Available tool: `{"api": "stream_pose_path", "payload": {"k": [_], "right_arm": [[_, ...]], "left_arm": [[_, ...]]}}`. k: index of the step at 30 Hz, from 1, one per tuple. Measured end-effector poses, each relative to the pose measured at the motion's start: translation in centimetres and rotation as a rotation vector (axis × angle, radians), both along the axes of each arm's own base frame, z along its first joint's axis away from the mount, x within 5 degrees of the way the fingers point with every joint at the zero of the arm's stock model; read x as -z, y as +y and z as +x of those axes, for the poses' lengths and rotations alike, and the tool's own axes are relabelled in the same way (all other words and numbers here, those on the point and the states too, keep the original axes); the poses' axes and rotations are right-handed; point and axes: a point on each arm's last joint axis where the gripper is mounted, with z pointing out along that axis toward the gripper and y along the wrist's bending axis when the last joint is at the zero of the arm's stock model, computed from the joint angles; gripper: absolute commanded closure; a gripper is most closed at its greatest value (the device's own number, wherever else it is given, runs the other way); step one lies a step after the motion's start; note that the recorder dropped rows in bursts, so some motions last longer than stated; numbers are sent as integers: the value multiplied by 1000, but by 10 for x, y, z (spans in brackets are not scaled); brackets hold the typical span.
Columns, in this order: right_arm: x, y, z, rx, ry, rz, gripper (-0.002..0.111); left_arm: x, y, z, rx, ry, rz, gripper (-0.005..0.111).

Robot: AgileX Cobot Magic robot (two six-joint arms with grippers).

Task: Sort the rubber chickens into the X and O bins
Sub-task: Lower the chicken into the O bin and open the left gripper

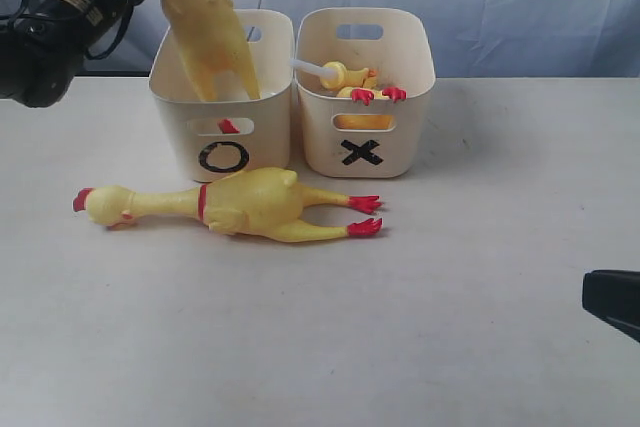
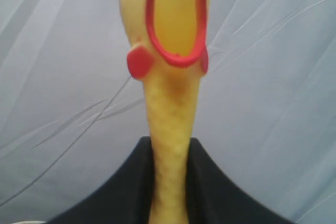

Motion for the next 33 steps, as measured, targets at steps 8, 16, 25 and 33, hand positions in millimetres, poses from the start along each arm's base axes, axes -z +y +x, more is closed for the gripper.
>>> {"api": "stream_pose_path", "payload": {"k": [8,16,25,33], "right_arm": [[0,0,0,0,0,0,109],[0,0,0,0,0,0,109],[0,0,0,0,0,0,109],[0,0,0,0,0,0,109]], "left_arm": [[17,1,4,-9,41,-4,86],[27,1,6,-6,75,-20,51],[33,2,7,-25,130,0,43],[33,1,7,-14,135,-16,43]]}}
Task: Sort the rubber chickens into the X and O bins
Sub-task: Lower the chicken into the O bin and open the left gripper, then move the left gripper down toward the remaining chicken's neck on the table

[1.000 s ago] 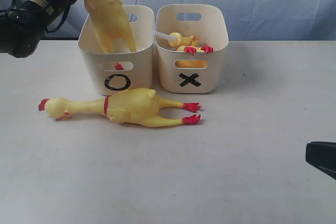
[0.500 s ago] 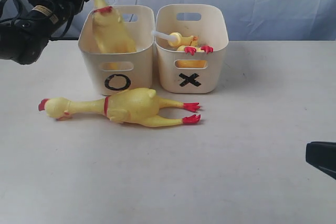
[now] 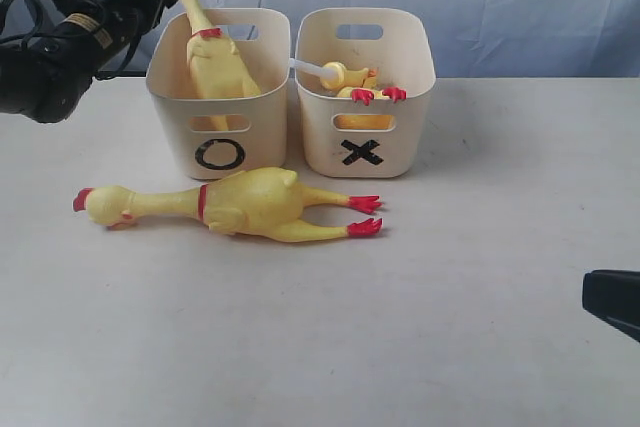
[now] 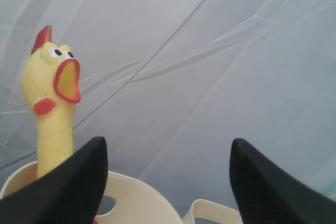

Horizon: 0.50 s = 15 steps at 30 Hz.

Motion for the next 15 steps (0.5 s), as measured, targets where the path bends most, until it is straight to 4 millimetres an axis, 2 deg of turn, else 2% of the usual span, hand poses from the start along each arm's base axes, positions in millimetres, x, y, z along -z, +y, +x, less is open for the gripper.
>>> {"api": "stream_pose_path", "payload": {"k": [7,11,15], "right_arm": [[0,0,0,0,0,0,109],[0,0,0,0,0,0,109],[0,0,0,0,0,0,109]], "left_arm": [[-18,-9,-7,112,-87,-10,47],[-42,-16,-19,218,-151,111,55],[-64,-15,-33,325,-159,293,67]]}}
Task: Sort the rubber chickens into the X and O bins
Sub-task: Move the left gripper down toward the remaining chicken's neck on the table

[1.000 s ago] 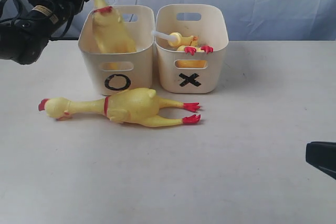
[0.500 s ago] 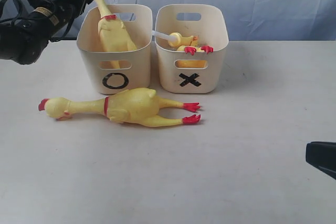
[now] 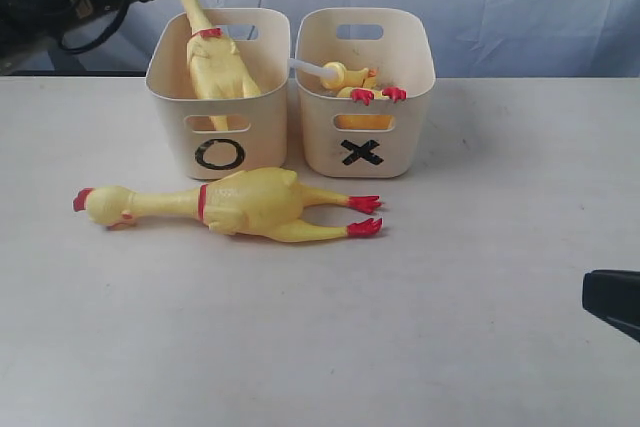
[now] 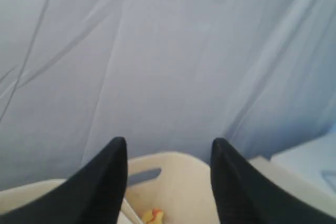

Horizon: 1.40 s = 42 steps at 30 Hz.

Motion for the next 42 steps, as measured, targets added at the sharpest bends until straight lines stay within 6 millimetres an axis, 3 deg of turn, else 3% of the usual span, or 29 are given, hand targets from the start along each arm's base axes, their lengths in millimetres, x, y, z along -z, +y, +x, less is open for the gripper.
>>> {"api": "stream_pose_path", "payload": {"k": [4,13,17,25,30,34,42], "right_arm": [[0,0,0,0,0,0,109],[0,0,0,0,0,0,109],[0,0,0,0,0,0,109],[0,0,0,0,0,0,109],[0,0,0,0,0,0,109],[0,0,0,0,0,0,109],[0,0,0,0,0,0,109]], "left_arm": [[-19,2,-16,76,-7,180,75],[-59,5,-58,193,-24,502,75],[-64,11,-74,257,-3,501,75],[-61,22,-88,288,89,429,75],[-51,24,-100,299,151,406,92],[-53,25,-116,264,154,422,103],[-76,28,-154,159,174,375,106]]}}
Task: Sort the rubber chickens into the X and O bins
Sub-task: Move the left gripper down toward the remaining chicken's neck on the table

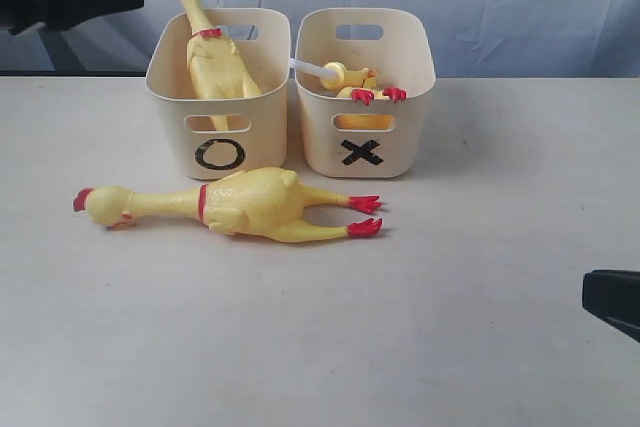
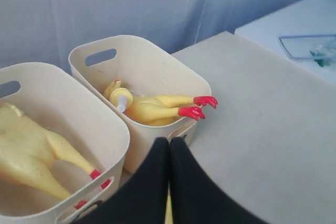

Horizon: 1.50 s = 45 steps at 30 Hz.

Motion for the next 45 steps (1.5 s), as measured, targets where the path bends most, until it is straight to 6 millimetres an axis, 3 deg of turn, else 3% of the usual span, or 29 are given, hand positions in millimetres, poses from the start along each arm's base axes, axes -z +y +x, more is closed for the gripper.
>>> {"api": "stream_pose_path", "payload": {"k": [7,14,17,20,25,29,35,39,42,45], "right_arm": [[0,0,0,0,0,0,109],[0,0,0,0,0,0,109],[0,0,0,0,0,0,109],[0,0,0,0,0,0,109],[0,0,0,0,0,0,109],[0,0,0,0,0,0,109],[0,0,0,0,0,0,109],[0,0,0,0,0,0,109],[0,0,0,0,0,0,109],[0,0,0,0,0,0,109]], "left_arm": [[-11,1,-34,-129,165,-175,106],[59,5,-43,-193,325,-104,106],[92,15,-45,-330,384,-41,106],[105,22,-46,-427,415,-19,106],[105,23,-46,-487,471,-78,106],[106,0,-50,-404,502,-79,106],[123,10,-51,-466,263,111,106],[124,4,-50,-490,155,228,106],[124,-7,-53,-403,29,390,103],[127,-19,-57,-279,-78,570,93]]}}
